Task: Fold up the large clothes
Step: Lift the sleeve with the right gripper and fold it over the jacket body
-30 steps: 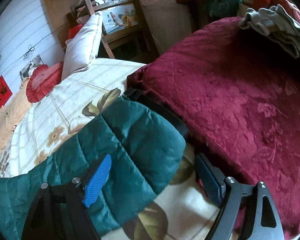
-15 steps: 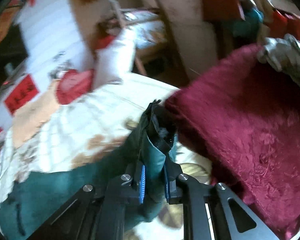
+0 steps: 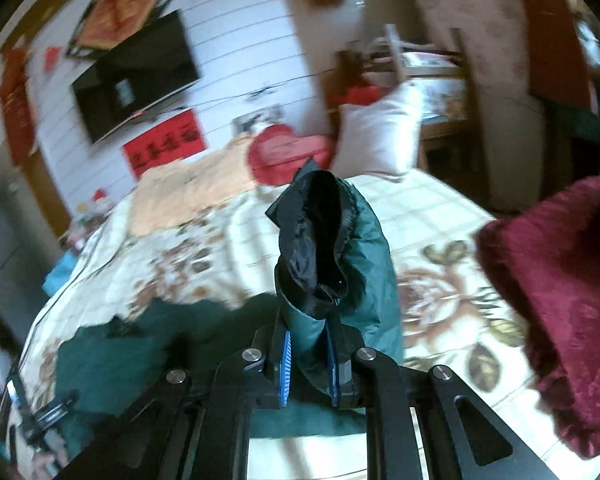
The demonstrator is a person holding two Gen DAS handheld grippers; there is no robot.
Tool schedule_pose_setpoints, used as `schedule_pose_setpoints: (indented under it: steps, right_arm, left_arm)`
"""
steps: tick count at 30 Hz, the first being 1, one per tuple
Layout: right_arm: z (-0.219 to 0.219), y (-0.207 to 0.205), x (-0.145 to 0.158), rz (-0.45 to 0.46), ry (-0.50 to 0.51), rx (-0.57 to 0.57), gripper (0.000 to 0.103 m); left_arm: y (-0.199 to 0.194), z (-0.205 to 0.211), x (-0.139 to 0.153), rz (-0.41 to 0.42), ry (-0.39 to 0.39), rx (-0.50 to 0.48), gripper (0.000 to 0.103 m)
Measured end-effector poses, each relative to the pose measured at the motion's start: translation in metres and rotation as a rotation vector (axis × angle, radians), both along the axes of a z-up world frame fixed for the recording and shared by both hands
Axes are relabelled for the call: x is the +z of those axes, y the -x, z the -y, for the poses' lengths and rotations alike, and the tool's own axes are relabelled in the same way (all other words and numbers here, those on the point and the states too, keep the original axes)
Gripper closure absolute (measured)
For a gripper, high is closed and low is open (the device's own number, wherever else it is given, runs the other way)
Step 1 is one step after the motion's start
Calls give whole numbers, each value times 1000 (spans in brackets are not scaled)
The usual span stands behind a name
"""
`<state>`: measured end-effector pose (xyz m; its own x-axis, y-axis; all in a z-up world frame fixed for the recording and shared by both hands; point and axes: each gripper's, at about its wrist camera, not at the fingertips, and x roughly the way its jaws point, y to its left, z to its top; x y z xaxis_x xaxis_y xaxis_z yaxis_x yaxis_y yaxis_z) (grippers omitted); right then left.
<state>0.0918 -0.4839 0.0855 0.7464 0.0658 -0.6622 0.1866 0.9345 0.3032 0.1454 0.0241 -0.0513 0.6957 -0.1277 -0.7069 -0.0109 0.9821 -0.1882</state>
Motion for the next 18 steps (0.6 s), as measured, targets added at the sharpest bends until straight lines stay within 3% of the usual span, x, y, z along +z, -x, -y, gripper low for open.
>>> schedule_pose_setpoints:
  steps: [18]
  right_arm:
    - [-152,-34,-3,-39,-86,313,90]
  left_arm:
    - [10,-2,5,33,33,6,10]
